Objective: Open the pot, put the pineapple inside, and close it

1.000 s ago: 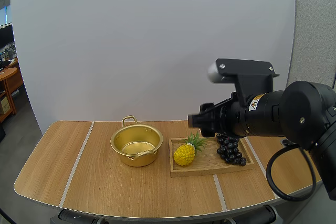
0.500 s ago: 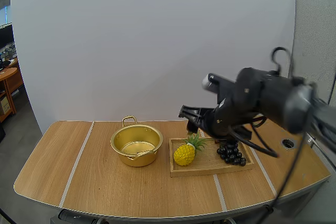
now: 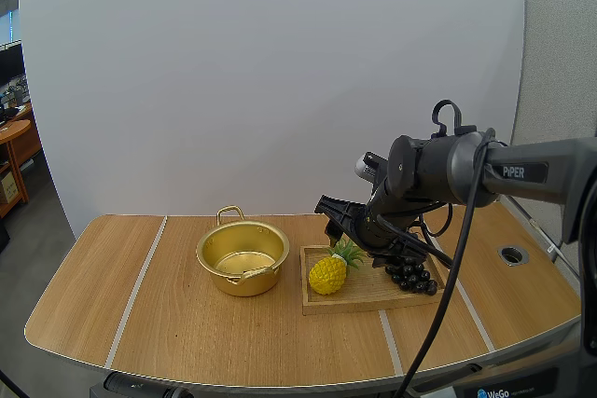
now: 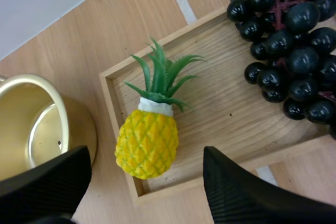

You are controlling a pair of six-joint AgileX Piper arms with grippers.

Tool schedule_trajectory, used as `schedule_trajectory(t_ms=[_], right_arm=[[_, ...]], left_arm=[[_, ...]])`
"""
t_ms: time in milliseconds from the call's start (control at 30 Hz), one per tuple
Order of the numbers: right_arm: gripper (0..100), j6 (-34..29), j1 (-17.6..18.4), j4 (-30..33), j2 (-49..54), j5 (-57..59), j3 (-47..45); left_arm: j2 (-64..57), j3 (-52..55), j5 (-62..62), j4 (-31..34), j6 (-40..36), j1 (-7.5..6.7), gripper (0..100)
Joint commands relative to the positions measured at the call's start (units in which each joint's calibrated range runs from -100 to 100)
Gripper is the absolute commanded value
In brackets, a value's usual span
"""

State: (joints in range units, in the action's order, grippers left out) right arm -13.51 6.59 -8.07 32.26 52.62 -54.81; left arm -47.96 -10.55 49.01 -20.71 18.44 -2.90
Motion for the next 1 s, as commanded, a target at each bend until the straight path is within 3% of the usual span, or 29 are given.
schedule_trajectory(t_ms=[0,233,400,967], right_arm=[[100,-2.7,1.9,0.3,-0.8,1.2,2.6],[100,-13.3,4.2,10.0,-1.2,2.1,6.1],[100,-17.2,4.2,13.9,-2.8,2.0,6.1],[100,-20.1,4.2,14.4,-14.0,-3.7,6.1]], left_arm=[[-0.2,-0.4,-2.0,0.2,-0.4,0.01,0],[-0.2,-0.4,-2.0,0.2,-0.4,0.01,0],[-0.2,-0.4,-2.0,0.2,-0.4,0.01,0],[-0.2,-0.4,-2.0,0.2,-0.4,0.01,0]])
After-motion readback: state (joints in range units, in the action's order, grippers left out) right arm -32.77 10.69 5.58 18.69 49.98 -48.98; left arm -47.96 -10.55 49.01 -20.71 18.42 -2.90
